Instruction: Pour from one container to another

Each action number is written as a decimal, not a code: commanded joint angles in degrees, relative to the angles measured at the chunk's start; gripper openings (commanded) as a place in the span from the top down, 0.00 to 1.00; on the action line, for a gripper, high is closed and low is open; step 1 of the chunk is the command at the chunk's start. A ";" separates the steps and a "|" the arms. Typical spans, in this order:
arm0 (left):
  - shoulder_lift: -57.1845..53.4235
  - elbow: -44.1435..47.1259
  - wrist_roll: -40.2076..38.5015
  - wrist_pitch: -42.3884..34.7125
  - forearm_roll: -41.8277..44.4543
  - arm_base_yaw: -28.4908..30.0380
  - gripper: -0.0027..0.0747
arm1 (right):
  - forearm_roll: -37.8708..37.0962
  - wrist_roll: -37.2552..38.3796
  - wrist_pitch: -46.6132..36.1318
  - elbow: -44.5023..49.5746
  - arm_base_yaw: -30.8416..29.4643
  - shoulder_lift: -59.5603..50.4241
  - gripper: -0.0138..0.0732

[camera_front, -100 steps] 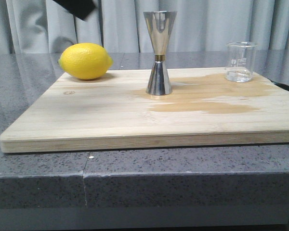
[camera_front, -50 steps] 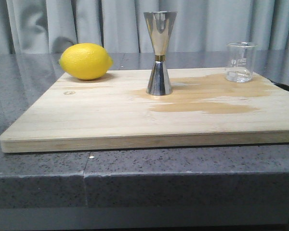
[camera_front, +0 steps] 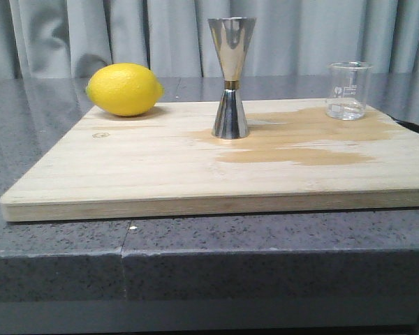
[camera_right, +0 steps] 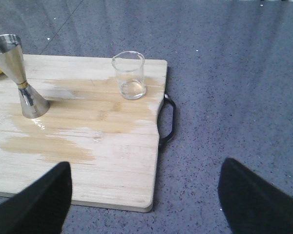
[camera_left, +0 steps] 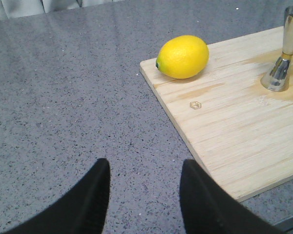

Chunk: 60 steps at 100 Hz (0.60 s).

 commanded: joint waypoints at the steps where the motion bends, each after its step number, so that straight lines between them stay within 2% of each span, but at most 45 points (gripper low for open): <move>1: 0.20 -0.18 -0.68 -6.48 0.18 0.05 0.66 | -0.97 -0.10 -4.72 -1.16 -0.39 0.26 0.34; 14: 0.20 0.99 -0.68 -8.01 0.03 0.05 0.80 | -0.97 -0.10 -4.72 -1.16 -0.39 0.26 0.62; 28: 0.20 1.11 -0.68 -8.25 0.03 0.05 0.94 | -0.97 -0.10 -4.72 -1.16 -0.39 0.26 0.81; 34: 0.20 1.11 -0.68 -8.25 0.03 0.05 0.99 | -0.97 -0.10 -4.72 -1.16 -0.39 0.26 0.86; 41: 0.20 1.11 -0.68 -8.25 0.03 0.05 0.99 | -0.97 -0.10 -4.85 -1.16 -0.39 0.26 0.91; 60: 0.20 1.11 -0.68 -8.25 0.03 0.05 0.99 | -1.13 -0.10 -4.90 -1.16 -0.39 0.26 0.92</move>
